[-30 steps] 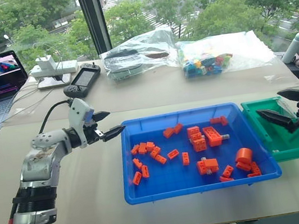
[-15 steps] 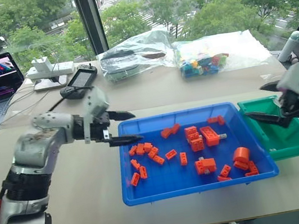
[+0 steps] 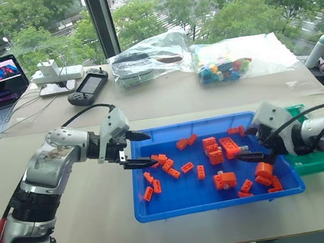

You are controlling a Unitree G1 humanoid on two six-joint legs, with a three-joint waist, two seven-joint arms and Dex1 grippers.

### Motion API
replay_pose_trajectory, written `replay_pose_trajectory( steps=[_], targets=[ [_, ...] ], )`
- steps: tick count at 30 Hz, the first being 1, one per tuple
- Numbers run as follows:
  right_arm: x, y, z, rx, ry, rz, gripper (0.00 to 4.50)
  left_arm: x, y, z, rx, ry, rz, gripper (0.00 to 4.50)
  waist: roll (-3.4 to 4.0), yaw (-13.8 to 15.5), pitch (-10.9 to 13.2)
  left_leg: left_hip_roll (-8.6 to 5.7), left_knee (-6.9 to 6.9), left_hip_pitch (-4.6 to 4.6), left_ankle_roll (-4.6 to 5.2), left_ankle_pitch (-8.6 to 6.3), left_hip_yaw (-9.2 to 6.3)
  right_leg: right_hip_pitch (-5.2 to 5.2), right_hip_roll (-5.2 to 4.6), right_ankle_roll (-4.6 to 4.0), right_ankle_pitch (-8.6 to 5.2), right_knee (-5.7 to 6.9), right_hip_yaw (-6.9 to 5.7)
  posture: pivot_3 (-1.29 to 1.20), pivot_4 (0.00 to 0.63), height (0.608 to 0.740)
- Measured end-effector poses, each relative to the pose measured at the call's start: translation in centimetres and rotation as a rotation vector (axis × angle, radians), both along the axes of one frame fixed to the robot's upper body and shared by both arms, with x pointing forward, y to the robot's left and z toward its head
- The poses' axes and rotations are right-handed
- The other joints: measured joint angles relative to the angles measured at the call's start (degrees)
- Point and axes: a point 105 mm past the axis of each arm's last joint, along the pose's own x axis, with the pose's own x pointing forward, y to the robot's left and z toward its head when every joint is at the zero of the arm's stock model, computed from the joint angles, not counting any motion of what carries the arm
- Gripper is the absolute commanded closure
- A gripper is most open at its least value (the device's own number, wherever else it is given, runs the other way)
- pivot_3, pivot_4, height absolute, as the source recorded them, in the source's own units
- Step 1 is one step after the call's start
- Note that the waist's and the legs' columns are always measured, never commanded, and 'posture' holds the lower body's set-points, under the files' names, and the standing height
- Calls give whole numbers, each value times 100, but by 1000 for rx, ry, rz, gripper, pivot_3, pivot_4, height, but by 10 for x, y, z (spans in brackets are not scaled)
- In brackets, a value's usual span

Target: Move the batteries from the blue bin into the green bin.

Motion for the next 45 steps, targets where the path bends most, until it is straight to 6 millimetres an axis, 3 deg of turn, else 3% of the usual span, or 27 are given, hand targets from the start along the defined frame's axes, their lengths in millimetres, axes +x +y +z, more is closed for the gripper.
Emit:
replay_pose_trajectory(
  steps=[4,8,11,16,34,39,45],
  targets=[
    [3,3,4,-44,-56,56,1714,2,1,0,-4,-7,20,0,0,-8,0,0,0,0,0,0,-1,-2,0,0,0,0,0,0,150,732],
    [9,4,13,-80,-116,87,1714,3,1,0,-6,-9,26,0,0,3,0,0,0,0,0,0,-1,-1,0,0,0,0,-1,0,150,732],
    [8,6,5,-96,-94,114,1714,3,1,0,-6,-8,27,0,0,12,0,0,0,0,0,0,-1,-1,0,0,0,0,-1,0,150,732],
    [6,9,-5,-85,-63,127,3062,3,1,0,-10,-3,34,0,0,12,0,0,0,0,0,0,-1,-1,0,0,0,1,0,0,150,732],
    [6,5,-16,-93,-55,130,3062,-8,-14,17,-98,47,-60,0,0,15,0,0,0,1,0,0,-1,0,0,0,0,1,-1,0,150,732],
    [6,4,-17,-92,-51,135,4435,-9,-14,17,-97,47,-61,0,0,19,0,0,0,1,0,0,-2,1,0,0,0,0,-2,0,150,732],
    [5,5,-18,-90,-37,145,4475,-8,-14,17,-97,45,-55,0,0,19,0,0,1,1,0,0,-2,1,0,0,0,1,-1,0,150,732]
  ],
)
